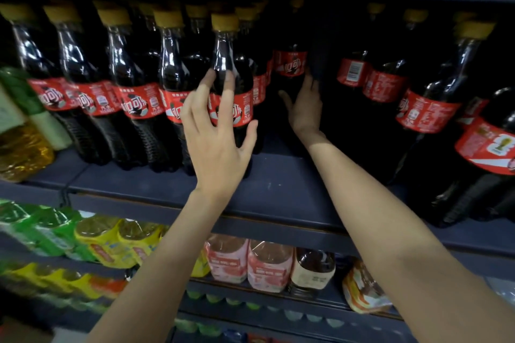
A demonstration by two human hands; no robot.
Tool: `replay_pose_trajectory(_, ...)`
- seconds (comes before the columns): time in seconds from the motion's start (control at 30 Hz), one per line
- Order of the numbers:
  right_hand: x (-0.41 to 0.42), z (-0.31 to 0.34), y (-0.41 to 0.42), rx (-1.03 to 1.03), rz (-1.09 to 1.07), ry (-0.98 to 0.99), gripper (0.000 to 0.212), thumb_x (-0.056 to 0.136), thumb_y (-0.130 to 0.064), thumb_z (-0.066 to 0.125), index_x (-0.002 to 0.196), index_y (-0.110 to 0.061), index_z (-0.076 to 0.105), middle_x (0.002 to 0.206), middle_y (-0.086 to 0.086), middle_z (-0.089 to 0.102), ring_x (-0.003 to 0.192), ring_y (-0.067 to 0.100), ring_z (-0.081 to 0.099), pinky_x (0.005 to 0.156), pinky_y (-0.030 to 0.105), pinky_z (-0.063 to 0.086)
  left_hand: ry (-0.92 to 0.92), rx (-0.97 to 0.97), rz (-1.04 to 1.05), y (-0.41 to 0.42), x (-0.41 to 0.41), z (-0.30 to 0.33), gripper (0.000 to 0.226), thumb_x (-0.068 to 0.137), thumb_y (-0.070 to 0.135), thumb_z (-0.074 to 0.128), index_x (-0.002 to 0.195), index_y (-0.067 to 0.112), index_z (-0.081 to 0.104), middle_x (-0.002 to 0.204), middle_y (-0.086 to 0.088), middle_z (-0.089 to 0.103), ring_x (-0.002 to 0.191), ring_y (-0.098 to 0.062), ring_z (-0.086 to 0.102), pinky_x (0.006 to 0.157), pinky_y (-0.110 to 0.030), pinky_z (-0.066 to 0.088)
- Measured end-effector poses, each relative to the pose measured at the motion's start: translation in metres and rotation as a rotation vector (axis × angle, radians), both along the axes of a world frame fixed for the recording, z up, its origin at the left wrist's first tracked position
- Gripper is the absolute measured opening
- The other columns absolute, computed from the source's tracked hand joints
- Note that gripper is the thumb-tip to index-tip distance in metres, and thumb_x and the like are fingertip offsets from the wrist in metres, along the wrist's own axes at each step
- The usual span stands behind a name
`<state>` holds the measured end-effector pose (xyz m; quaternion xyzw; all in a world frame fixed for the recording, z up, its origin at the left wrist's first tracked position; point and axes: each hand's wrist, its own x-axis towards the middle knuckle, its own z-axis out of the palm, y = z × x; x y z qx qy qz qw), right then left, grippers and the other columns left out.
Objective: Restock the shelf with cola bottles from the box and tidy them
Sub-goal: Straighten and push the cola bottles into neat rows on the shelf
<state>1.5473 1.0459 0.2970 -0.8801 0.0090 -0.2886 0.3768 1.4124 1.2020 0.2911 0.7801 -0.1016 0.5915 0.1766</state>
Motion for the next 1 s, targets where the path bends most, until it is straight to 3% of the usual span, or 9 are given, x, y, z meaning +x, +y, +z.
replay_pose_trajectory(0.3, -0.017, 0.005, 0.008, 0.054, 0.005, 0.026, 0.072, 0.091, -0.019, 0.061, 0.148, -0.006, 0.019, 0.145, 0.019, 0.034, 0.132, 0.032, 0.039, 0.105, 0.037, 0.034, 0.004, -0.034, -0.084, -0.003, -0.008, -0.004, 0.058, 0.09, 0.027, 0.064, 0.139, 0.011, 0.036, 0.143, -0.012, 0.024, 0.13, -0.03, 0.03, 0.111, -0.041, 0.028)
replay_pose_trajectory(0.4, -0.049, 0.016, -0.001, -0.03, 0.026, 0.016, 0.07, 0.09, -0.011, 0.06, 0.149, -0.009, 0.021, 0.146, 0.017, 0.032, 0.129, 0.03, 0.042, 0.102, 0.032, 0.036, -0.136, -0.07, -0.277, -0.019, -0.027, 0.001, 0.05, 0.085, 0.014, 0.066, 0.129, 0.011, 0.043, 0.131, -0.008, 0.04, 0.118, -0.023, 0.043, 0.099, -0.038, 0.04)
replay_pose_trajectory(0.47, -0.084, 0.021, -0.011, -0.034, 0.031, -0.088, 0.059, 0.089, -0.007, 0.058, 0.143, -0.01, 0.035, 0.137, 0.015, 0.045, 0.121, 0.027, 0.05, 0.099, 0.032, 0.04, -0.145, -0.101, -0.495, -0.037, -0.037, 0.004, 0.04, 0.086, 0.013, 0.061, 0.124, 0.011, 0.047, 0.12, -0.004, 0.052, 0.107, -0.021, 0.051, 0.092, -0.035, 0.044)
replay_pose_trajectory(0.53, -0.123, 0.018, -0.024, -0.025, 0.004, -0.232, 0.046, 0.087, -0.008, 0.056, 0.132, -0.011, 0.049, 0.121, 0.01, 0.058, 0.106, 0.024, 0.058, 0.09, 0.036, 0.048, -0.027, -0.22, -0.705, -0.057, -0.039, 0.008, 0.033, 0.088, 0.013, 0.058, 0.12, 0.012, 0.051, 0.109, 0.003, 0.059, 0.095, -0.019, 0.057, 0.083, -0.035, 0.048)
replay_pose_trajectory(0.63, -0.173, 0.009, -0.045, -0.044, -0.169, -0.362, 0.03, 0.089, -0.01, 0.053, 0.119, -0.008, 0.058, 0.109, 0.009, 0.061, 0.099, 0.023, 0.058, 0.084, 0.03, 0.047, 0.396, -0.438, -0.913, -0.087, -0.021, 0.015, 0.033, 0.088, 0.01, 0.06, 0.12, 0.012, 0.053, 0.107, 0.009, 0.057, 0.094, -0.013, 0.058, 0.08, -0.033, 0.05)
replay_pose_trajectory(0.7, -0.201, 0.002, -0.058, -0.097, -0.314, -0.45, 0.027, 0.09, -0.008, 0.052, 0.115, -0.006, 0.06, 0.11, 0.009, 0.06, 0.104, 0.022, 0.054, 0.09, 0.019, 0.039, 0.652, -0.437, -0.984, -0.106, -0.002, 0.017, 0.045, 0.086, 0.012, 0.066, 0.128, 0.015, 0.048, 0.115, 0.007, 0.055, 0.101, -0.008, 0.056, 0.085, -0.024, 0.048)
replay_pose_trajectory(0.77, -0.223, -0.005, -0.072, -0.124, -0.49, -0.53, 0.028, 0.088, -0.006, 0.056, 0.116, -0.005, 0.06, 0.113, 0.012, 0.058, 0.107, 0.024, 0.049, 0.095, 0.019, 0.033, 0.789, -0.355, -1.051, -0.125, 0.008, 0.017, 0.06, 0.084, 0.015, 0.071, 0.136, 0.018, 0.041, 0.126, 0.004, 0.05, 0.108, -0.008, 0.053, 0.089, -0.021, 0.045)
replay_pose_trajectory(0.87, -0.241, -0.011, -0.093, -0.025, -0.702, -0.51, 0.046, 0.087, -0.018, 0.065, 0.127, -0.003, 0.049, 0.123, 0.018, 0.048, 0.112, 0.026, 0.041, 0.096, 0.034, 0.04, 0.846, -0.292, -1.086, -0.157, 0.006, 0.014, 0.082, 0.077, 0.021, 0.078, 0.144, 0.02, 0.028, 0.137, -0.001, 0.044, 0.115, -0.01, 0.049, 0.095, -0.023, 0.044)
replay_pose_trajectory(1.0, -0.242, -0.007, -0.11, 0.103, -0.696, -0.281, 0.084, 0.078, -0.038, 0.075, 0.143, -0.015, 0.027, 0.13, 0.011, 0.043, 0.117, 0.025, 0.047, 0.089, 0.043, 0.049, 0.843, -0.314, -1.042, -0.193, -0.001, 0.01, 0.101, 0.07, 0.028, 0.083, 0.147, 0.02, 0.018, 0.148, -0.004, 0.036, 0.13, -0.018, 0.042, 0.099, -0.026, 0.039)
